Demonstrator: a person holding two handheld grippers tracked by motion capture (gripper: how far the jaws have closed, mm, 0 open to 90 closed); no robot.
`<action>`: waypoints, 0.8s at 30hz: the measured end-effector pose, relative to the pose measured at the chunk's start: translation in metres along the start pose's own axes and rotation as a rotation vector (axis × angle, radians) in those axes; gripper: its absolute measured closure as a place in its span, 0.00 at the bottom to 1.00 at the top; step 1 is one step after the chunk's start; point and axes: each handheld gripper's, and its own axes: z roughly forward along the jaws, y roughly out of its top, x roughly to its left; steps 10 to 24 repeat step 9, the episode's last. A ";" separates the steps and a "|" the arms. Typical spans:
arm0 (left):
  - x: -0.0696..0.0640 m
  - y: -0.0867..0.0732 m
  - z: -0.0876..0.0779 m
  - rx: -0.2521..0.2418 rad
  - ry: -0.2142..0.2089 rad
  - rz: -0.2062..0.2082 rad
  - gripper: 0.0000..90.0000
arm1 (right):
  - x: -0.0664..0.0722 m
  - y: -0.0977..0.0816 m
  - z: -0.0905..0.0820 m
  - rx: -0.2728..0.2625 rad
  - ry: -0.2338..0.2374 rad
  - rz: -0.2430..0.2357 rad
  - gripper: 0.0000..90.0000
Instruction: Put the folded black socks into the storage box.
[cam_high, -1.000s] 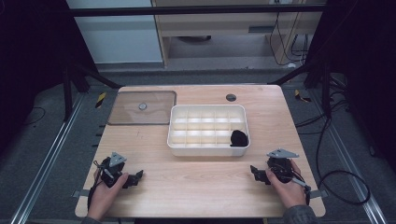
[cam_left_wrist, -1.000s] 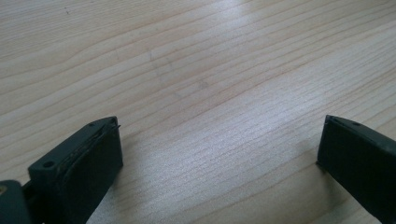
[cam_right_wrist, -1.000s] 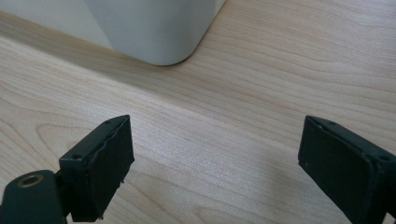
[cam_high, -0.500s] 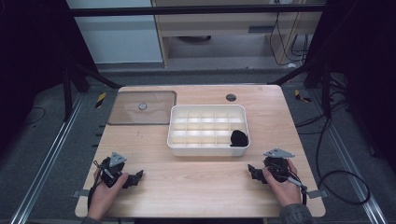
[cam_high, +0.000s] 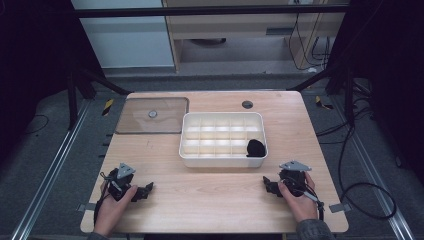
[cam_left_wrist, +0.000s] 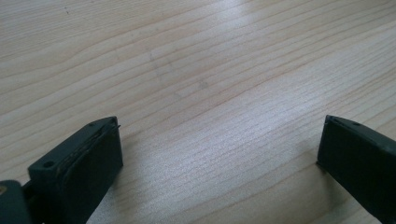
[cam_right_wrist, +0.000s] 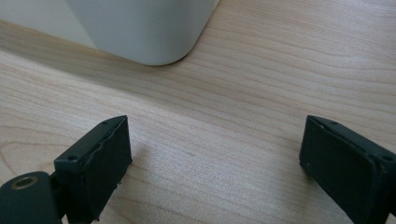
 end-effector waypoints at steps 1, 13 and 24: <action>0.000 0.000 0.000 0.004 0.000 0.004 0.00 | 0.001 0.000 0.000 0.001 -0.001 0.000 0.10; 0.003 0.006 0.006 -0.001 0.006 -0.008 0.00 | 0.006 0.002 0.003 0.018 -0.025 -0.006 0.06; 0.003 0.006 0.006 -0.001 0.006 -0.008 0.00 | 0.006 0.002 0.003 0.018 -0.025 -0.006 0.06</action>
